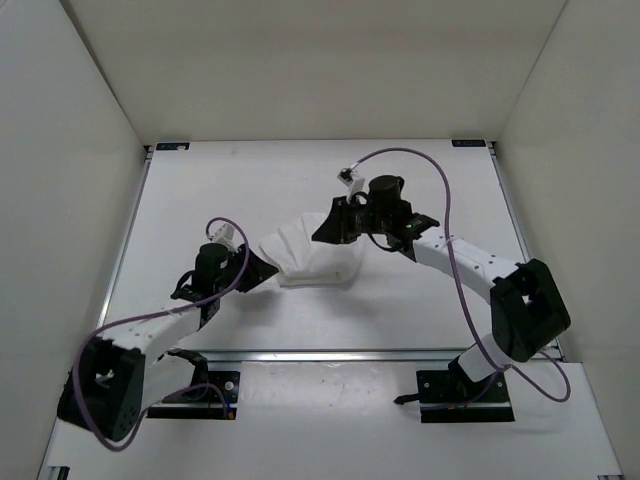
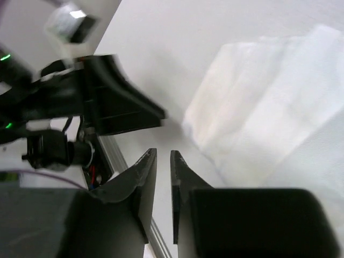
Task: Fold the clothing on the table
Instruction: Fold the skirt
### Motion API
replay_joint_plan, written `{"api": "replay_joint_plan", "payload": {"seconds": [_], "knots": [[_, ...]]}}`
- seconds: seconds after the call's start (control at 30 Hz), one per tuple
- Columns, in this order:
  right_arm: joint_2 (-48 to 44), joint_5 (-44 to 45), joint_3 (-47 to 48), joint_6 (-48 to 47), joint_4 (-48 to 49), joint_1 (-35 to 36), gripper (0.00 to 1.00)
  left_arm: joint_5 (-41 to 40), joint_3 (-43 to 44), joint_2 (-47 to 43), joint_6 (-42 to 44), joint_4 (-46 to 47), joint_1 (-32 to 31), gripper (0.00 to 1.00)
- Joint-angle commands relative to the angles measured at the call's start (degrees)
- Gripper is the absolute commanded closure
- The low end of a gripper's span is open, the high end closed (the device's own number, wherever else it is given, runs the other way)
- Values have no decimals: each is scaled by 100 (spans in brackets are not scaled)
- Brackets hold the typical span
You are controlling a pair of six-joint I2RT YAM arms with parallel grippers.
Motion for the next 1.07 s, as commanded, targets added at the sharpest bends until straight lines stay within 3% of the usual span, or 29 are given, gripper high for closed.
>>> {"api": "replay_joint_plan", "payload": {"seconds": [0.0, 0.1, 0.27, 0.37, 0.4, 0.43, 0.5, 0.6, 0.7, 0.93, 1.03], "knots": [[439, -469, -442, 550, 1196, -268, 88, 54, 15, -973, -125, -600, 245, 54], [1114, -523, -680, 1156, 1690, -295, 100, 274, 235, -1493, 41, -1023, 492, 53], [2074, -488, -1637, 2913, 3490, -295, 100, 696, 700, -1880, 629, -2025, 913, 51], [2233, -645, -1464, 2750, 3546, -190, 100, 810, 824, -1916, 788, -2228, 931, 39], [2155, -715, -1280, 2679, 3372, -224, 100, 872, 850, -1898, 850, -2289, 940, 29], [1963, -751, -1139, 2513, 3170, -259, 100, 1046, 903, -1863, 937, -2316, 940, 2], [1480, -594, -1041, 2258, 2818, -285, 100, 1354, 1104, -1636, 1270, -2507, 879, 1], [94, 63, -866, 1267, 1346, -234, 96, 971, 1579, -1433, 1579, -3341, 669, 2], [-961, 724, -909, 484, 375, -233, 93, 1126, 1572, -1555, 1878, -3467, 720, 1], [-3326, 585, -2182, -343, -987, -1489, 86, 925, 1264, -2091, 2107, -3520, 501, 1], [-4144, 488, -2516, -940, -1313, -2095, 70, 916, 1062, -2241, 2098, -3414, 571, 1]]}}
